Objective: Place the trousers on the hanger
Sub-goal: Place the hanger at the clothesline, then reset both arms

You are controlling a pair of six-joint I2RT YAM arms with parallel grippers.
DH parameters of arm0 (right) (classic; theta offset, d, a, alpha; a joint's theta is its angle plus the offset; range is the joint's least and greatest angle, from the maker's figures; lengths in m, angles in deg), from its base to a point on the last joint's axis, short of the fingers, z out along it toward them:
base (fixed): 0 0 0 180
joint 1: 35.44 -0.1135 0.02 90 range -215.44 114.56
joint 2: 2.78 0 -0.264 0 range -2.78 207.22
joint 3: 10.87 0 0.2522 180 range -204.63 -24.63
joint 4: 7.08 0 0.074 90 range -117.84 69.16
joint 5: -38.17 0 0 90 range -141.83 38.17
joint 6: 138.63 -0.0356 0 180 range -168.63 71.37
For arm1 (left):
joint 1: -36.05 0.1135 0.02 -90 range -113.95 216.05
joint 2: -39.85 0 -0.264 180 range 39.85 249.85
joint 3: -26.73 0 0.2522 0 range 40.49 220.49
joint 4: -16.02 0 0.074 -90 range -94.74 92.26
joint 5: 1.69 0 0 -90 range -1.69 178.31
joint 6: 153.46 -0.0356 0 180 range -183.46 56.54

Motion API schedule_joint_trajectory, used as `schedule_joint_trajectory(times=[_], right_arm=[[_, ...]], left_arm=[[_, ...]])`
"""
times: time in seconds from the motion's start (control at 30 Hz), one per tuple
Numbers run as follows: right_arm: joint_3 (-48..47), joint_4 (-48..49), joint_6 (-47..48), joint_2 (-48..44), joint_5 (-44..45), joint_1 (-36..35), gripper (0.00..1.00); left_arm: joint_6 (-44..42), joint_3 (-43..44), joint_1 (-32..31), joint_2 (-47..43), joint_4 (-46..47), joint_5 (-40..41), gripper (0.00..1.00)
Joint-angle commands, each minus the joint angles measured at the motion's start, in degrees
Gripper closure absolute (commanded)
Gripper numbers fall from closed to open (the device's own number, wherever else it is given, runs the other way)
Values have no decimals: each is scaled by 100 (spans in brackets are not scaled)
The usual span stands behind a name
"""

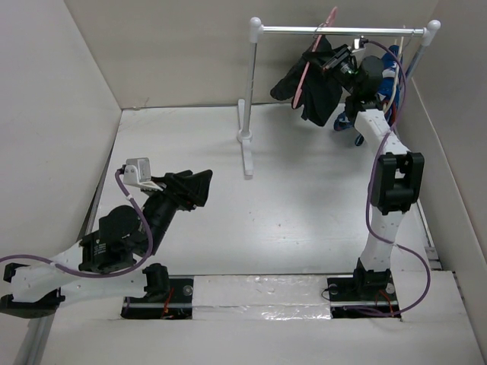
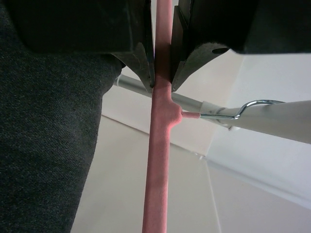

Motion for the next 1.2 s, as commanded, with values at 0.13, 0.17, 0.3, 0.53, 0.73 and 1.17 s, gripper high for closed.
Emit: schedule_joint_trajectory(times=[0.13,0.17,0.3,0.53,0.73,1.17], right_arm=[[40,1046,80,-163,-182,140,100],[224,1125,81,-215,-199,140,100],[813,1459,255,-522,-270,140,53],[2034,933,1450,-1647,2,34,0],[3570,284,2785,-3243,757,-80,0],[7123,-2062,5521,-7929,1900,-1450,0]], left_arm=[[-130,-74,-6,42,376,141,38],[-138,-83,-6,60,394,132,38],[-182,-74,-6,201,412,158,37],[-182,-30,-6,289,412,141,34],[81,-170,-6,236,377,88,29],[1240,-996,-6,227,-28,-115,19]])
